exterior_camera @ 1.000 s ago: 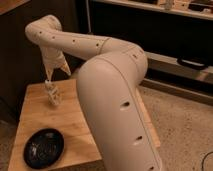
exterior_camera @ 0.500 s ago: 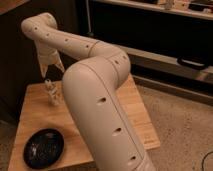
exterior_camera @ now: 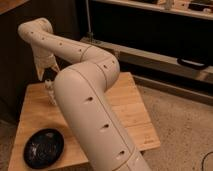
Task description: Place the bottle in the ceramic bowl
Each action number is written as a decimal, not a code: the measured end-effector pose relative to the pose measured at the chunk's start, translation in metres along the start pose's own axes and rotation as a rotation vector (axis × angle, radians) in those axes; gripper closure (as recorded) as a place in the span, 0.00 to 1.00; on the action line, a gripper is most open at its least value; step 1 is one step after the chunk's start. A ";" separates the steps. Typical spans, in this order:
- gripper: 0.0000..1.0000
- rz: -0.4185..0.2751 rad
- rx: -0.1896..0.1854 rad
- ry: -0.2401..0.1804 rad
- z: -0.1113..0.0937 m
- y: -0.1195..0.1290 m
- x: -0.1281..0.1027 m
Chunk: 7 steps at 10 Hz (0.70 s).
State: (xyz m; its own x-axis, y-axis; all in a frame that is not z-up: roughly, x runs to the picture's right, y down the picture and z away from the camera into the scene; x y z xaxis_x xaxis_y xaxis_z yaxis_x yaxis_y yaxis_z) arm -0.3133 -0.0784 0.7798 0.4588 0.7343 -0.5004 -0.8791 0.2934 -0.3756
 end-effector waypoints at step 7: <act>0.53 -0.038 0.018 0.034 0.023 0.009 0.010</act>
State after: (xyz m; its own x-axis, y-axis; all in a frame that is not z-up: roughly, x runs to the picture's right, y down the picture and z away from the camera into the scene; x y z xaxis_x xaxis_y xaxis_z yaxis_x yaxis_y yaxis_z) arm -0.3196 -0.0546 0.7889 0.4958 0.7010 -0.5127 -0.8631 0.3321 -0.3806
